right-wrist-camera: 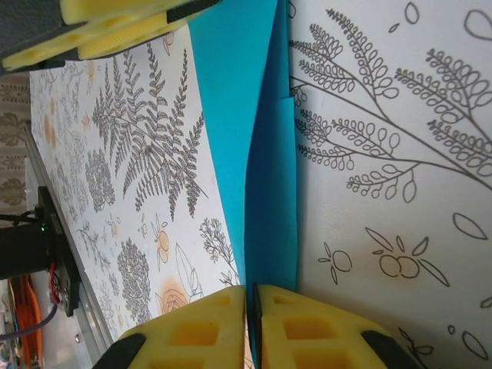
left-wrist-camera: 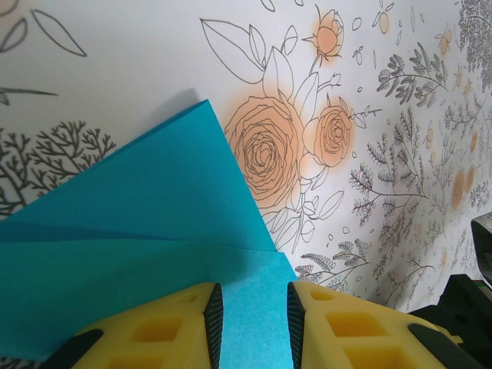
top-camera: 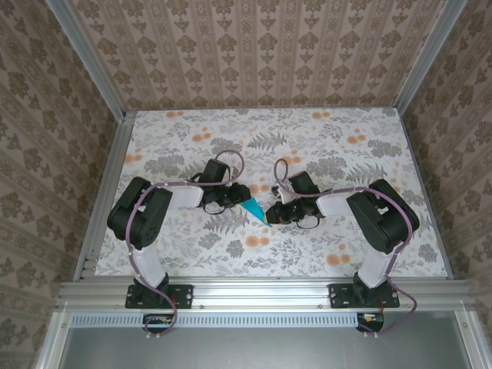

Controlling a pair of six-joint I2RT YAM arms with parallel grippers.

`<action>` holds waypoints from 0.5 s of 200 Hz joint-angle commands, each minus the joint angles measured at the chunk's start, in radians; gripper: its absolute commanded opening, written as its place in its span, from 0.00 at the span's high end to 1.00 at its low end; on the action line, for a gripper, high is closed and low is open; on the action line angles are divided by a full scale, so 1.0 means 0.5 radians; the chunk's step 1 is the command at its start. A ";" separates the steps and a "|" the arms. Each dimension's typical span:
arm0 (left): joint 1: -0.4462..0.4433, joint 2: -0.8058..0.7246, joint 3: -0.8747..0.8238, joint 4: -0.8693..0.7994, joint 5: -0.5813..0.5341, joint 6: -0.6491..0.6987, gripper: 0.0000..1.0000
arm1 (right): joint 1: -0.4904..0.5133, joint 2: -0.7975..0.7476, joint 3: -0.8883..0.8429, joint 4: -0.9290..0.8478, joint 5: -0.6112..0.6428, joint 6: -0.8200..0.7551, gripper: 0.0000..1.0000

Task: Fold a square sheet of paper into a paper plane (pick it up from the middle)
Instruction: Fold the wing for the fifth time at the center of the table.

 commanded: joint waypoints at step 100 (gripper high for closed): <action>0.024 0.061 0.036 -0.115 -0.029 0.023 0.69 | -0.015 0.082 0.068 -0.367 0.130 -0.054 0.92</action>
